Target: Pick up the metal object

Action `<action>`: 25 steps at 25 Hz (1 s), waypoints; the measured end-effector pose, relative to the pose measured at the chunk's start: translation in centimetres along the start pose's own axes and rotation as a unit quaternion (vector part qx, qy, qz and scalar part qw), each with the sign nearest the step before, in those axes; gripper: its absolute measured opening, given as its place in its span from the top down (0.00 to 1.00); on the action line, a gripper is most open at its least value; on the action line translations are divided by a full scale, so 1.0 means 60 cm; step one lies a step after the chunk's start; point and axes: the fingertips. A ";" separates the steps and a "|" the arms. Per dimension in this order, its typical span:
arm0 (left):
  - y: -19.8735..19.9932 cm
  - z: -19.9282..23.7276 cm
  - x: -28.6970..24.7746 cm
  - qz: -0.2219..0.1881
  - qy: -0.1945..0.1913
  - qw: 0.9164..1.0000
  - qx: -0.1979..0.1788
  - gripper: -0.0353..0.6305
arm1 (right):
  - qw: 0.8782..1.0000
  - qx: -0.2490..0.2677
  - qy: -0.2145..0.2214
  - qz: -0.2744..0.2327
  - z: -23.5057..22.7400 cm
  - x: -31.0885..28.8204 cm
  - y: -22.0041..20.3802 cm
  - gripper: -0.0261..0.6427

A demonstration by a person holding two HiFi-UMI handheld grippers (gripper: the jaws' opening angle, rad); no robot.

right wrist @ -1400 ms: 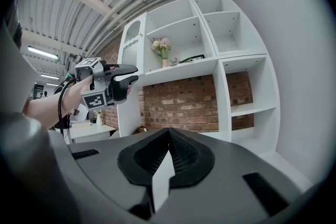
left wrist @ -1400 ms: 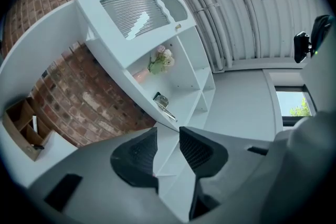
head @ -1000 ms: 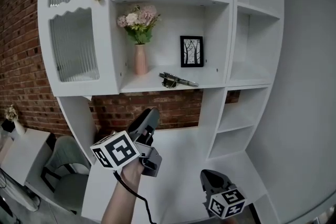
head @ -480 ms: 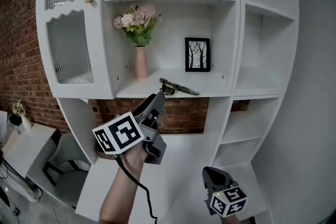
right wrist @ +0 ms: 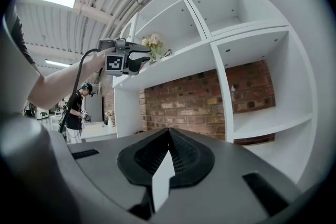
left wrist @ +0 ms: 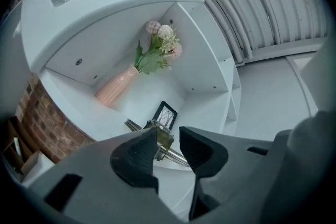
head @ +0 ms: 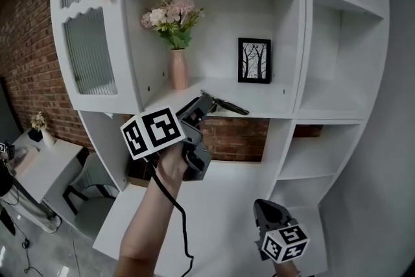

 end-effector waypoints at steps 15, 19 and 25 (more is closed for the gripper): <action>0.001 0.003 -0.058 0.094 0.062 0.991 0.068 0.78 | 0.999 -0.010 0.044 -0.005 -0.025 0.009 0.001 0.95; -0.003 0.013 -0.060 0.100 0.078 0.988 0.088 0.80 | 0.999 -0.012 0.048 -0.009 -0.032 0.013 0.004 0.95; -0.002 0.011 -0.050 0.091 0.065 0.987 0.119 0.85 | 0.998 -0.014 0.056 -0.010 -0.037 0.013 0.004 0.95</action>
Point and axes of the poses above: the fingertips, and each gripper's own axes: x backward along the fingers, z to its left, y out of its top, and after that the axes turned 14 degrees about y, right-handed
